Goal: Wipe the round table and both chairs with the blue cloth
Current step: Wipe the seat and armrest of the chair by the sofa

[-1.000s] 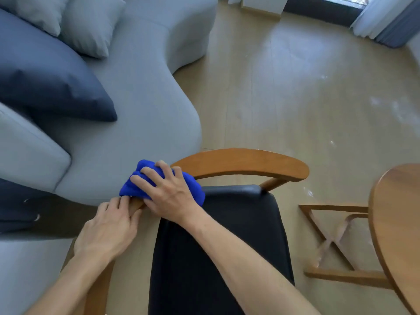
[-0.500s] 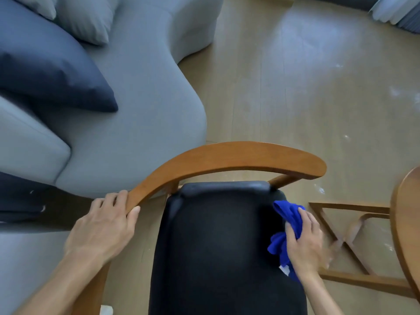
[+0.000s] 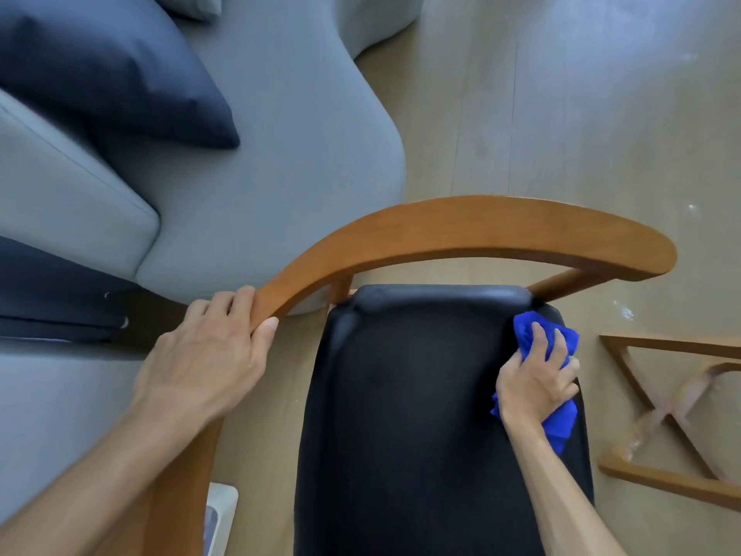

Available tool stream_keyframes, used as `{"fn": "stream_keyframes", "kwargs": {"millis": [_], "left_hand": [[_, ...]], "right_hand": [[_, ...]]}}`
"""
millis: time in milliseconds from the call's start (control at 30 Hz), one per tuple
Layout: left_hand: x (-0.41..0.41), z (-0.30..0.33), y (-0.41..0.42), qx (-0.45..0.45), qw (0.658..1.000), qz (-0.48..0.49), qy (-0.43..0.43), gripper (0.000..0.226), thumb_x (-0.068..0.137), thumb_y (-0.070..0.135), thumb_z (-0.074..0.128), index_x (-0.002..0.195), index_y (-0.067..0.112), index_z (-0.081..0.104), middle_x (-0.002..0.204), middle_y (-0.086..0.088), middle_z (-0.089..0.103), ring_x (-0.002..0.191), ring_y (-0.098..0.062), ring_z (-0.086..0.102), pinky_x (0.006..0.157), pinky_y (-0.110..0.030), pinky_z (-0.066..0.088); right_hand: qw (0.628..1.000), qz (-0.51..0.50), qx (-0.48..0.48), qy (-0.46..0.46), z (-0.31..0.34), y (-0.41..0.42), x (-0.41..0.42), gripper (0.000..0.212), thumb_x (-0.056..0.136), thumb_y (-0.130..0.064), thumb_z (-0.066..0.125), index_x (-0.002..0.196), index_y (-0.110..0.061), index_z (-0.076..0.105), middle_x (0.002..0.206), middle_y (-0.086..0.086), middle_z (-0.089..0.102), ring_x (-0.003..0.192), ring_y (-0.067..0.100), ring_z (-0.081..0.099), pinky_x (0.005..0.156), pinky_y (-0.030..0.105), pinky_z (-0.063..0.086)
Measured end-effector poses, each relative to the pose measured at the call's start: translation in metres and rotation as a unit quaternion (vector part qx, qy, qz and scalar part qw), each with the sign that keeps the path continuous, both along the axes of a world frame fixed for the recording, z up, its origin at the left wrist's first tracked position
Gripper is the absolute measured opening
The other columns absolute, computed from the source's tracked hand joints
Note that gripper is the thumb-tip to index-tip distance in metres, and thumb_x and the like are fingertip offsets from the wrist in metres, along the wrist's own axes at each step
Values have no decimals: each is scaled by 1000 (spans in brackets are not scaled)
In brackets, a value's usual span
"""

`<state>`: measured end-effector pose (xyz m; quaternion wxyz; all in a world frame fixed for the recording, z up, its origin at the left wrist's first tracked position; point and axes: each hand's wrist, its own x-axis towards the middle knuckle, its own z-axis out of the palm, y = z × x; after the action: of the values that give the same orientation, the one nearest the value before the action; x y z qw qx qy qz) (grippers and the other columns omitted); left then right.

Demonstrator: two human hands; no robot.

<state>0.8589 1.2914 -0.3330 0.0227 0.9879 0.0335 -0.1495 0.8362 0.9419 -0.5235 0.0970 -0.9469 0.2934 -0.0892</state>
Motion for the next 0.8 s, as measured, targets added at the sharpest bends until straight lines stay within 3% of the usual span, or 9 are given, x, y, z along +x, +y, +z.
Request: {"fn": "stream_keyframes", "kwargs": {"millis": [100, 167, 233, 333, 467, 600, 700, 767, 800], "left_hand": [[0, 1, 0, -5, 1000, -2, 1, 42, 96, 50, 21, 124, 23, 37, 112, 2, 52, 96, -18, 48, 68, -33, 37], [0, 2, 1, -7, 1000, -2, 6, 44, 97, 51, 21, 126, 22, 36, 112, 1, 52, 92, -16, 47, 68, -33, 38], [1, 3, 0, -12, 1000, -3, 7, 45, 97, 51, 22, 127, 21, 36, 110, 0, 52, 90, -15, 46, 69, -34, 42], [1, 5, 0, -10, 1000, -4, 5, 44, 97, 51, 22, 126, 20, 37, 109, -1, 52, 88, -17, 46, 69, -36, 43], [1, 7, -1, -6, 1000, -4, 11, 44, 97, 51, 23, 123, 19, 38, 107, -3, 52, 89, -20, 49, 71, -40, 45], [2, 7, -2, 3, 1000, -5, 28, 41, 98, 49, 23, 119, 18, 39, 110, -5, 52, 89, -20, 43, 69, -39, 36], [1, 10, -3, 1, 999, -2, 32, 41, 98, 49, 23, 119, 18, 40, 110, -5, 53, 90, -20, 42, 69, -40, 35], [0, 10, -3, 3, 999, -1, 37, 41, 98, 49, 23, 119, 19, 40, 108, -5, 52, 90, -20, 43, 69, -39, 35], [0, 10, -3, 4, 999, 0, 37, 41, 98, 50, 23, 118, 19, 40, 108, -5, 53, 90, -21, 44, 69, -40, 35]], "right_hand": [[982, 189, -20, -22, 9, 49, 5, 46, 77, -18, 55, 123, -21, 54, 131, 9, 56, 102, 42, 53, 61, 44, 45], [946, 324, -27, 16, 10, 77, -1, 51, 78, -31, 59, 128, -24, 54, 135, 7, 53, 108, 41, 51, 62, 42, 46], [918, 392, -41, 53, 14, 64, 3, 65, 75, -46, 64, 135, -27, 49, 143, 7, 46, 112, 40, 49, 67, 42, 46], [922, 378, -39, 77, 17, 34, 11, 71, 73, -51, 65, 138, -31, 46, 150, 10, 34, 117, 38, 44, 77, 46, 43], [961, 265, 41, 65, 11, 69, 11, 58, 68, -21, 72, 124, -20, 58, 146, 13, 41, 100, 38, 50, 75, 44, 46], [945, 323, 28, 29, 10, 90, -29, 54, 64, -13, 67, 117, -16, 62, 139, 14, 50, 90, 37, 52, 72, 41, 47], [888, 456, 52, 24, 12, 108, -121, 49, 63, -12, 63, 111, -18, 63, 138, 10, 52, 96, 34, 50, 72, 38, 45], [788, 572, 102, 204, -9, 110, -188, 37, 62, -31, 71, 98, -28, 62, 135, 3, 51, 94, 25, 56, 70, 32, 46], [699, 638, 39, 322, -28, 97, -210, 42, 58, -45, 76, 94, -36, 58, 133, 0, 46, 90, 15, 59, 68, 28, 48]]}}
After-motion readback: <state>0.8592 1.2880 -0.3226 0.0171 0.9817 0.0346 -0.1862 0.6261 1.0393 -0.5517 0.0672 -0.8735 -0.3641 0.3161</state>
